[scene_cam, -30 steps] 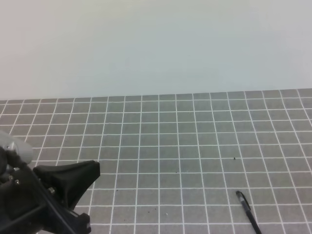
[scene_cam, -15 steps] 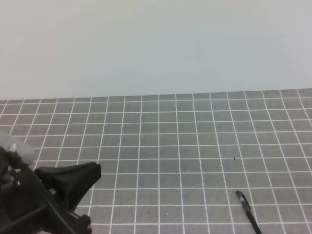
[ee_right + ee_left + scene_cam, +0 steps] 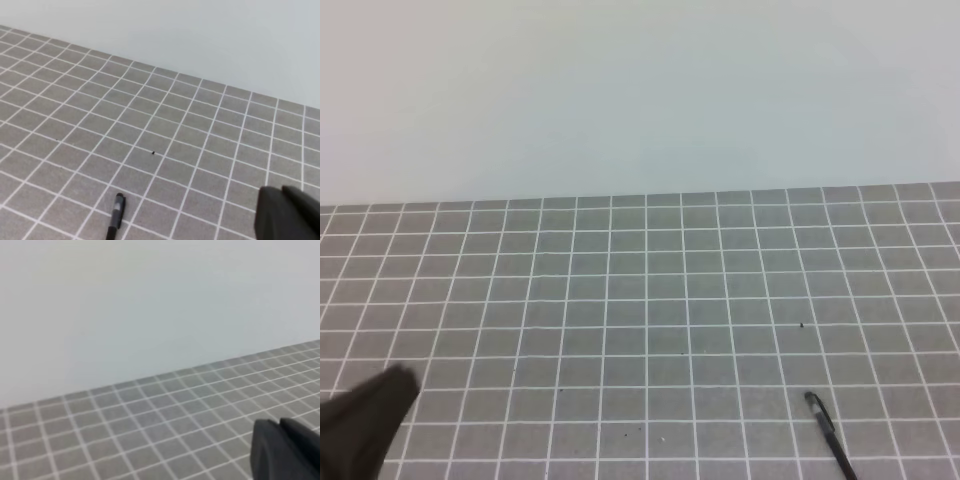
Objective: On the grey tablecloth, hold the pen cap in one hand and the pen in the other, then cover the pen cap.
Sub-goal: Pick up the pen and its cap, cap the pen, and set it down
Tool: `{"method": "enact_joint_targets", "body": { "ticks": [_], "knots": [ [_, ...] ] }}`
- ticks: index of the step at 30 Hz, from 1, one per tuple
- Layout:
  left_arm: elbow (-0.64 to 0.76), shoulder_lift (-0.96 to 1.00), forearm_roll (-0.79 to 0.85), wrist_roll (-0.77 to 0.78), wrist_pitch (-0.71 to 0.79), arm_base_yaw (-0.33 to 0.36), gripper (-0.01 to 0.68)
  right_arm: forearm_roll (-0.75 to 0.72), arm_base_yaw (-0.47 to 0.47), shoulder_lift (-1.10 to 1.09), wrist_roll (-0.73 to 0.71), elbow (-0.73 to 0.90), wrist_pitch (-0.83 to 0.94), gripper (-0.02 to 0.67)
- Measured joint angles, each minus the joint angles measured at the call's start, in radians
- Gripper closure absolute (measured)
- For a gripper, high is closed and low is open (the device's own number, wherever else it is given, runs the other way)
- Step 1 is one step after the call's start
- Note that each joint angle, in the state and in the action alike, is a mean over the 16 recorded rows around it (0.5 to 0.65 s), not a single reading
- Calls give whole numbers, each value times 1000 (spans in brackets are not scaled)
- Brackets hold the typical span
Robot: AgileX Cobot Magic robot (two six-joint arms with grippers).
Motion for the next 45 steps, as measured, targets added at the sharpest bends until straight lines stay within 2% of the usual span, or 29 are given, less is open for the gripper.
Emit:
{"method": "enact_joint_targets", "body": {
  "ticks": [6,12,17,24,45],
  "knots": [
    [162,-223,170,-198,-21,112,675,0,0,0,0,0,0,641],
    [255,-373,252,-304,81,228,675,-1,0,0,0,0,0,641],
    [280,-427,296,-356,166,283,675,-1,0,0,0,0,0,641],
    [281,-432,308,-363,242,308,675,-4,0,0,0,0,0,641],
    [278,-431,302,-361,239,310,675,-8,0,0,0,0,0,641]
  ]
}}
